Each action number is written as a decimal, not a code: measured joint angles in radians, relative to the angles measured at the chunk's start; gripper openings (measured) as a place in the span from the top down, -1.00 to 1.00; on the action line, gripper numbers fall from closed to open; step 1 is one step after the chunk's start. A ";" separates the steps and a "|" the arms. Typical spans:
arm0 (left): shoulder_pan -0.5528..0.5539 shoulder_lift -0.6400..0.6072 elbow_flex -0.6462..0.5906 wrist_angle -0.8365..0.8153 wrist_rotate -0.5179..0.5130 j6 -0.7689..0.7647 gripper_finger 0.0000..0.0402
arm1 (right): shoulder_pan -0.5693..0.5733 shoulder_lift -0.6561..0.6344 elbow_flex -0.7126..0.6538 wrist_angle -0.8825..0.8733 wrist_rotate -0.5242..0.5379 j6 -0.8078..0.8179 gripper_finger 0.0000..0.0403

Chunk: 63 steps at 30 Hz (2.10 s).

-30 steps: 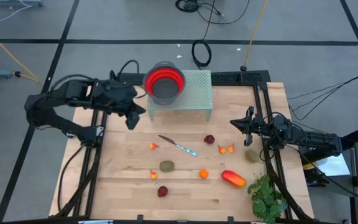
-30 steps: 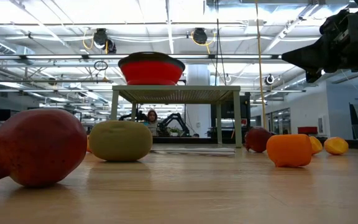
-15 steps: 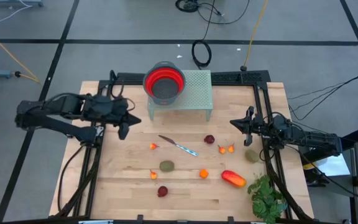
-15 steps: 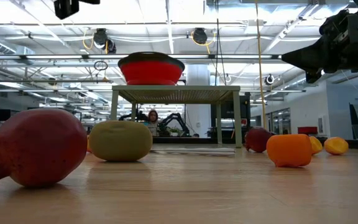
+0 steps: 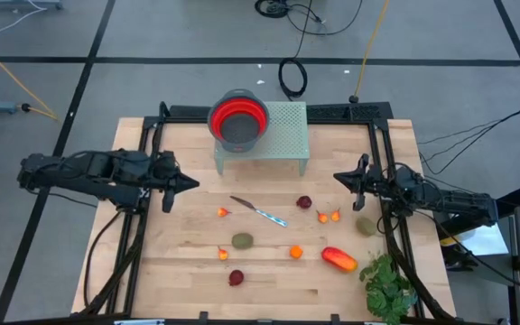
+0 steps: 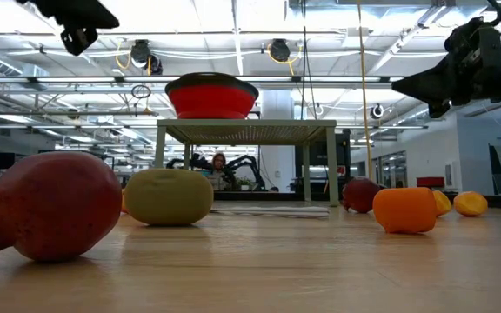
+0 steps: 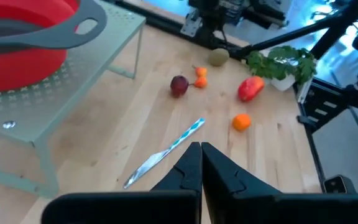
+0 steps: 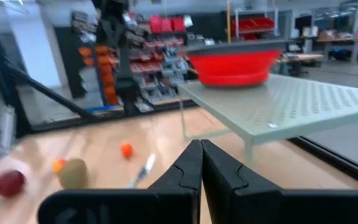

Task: Pick & Place Fruit
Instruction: Put the kiwi into the red strainer bowl

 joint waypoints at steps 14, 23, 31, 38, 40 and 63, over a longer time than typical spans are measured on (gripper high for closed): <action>0.000 -0.187 -0.171 0.056 0.037 0.080 0.99 | 0.000 0.304 0.272 -0.023 0.009 -0.064 1.00; 0.000 -0.323 -0.242 0.056 0.036 0.116 0.99 | 0.002 0.554 0.545 -0.303 -0.054 -0.064 1.00; 0.000 -0.449 -0.298 0.056 0.032 0.149 0.99 | 0.047 0.704 0.731 -0.482 -0.072 -0.064 1.00; 0.000 -0.538 -0.360 0.056 0.029 0.147 0.99 | 0.106 0.828 0.889 -0.688 -0.071 -0.018 1.00; 0.000 -0.558 -0.375 0.058 0.029 0.148 0.99 | 0.124 0.868 0.935 -0.755 -0.071 0.006 1.00; 0.000 -0.617 -0.416 0.054 0.033 0.217 0.98 | 0.331 1.273 1.308 -1.327 -0.074 0.350 1.00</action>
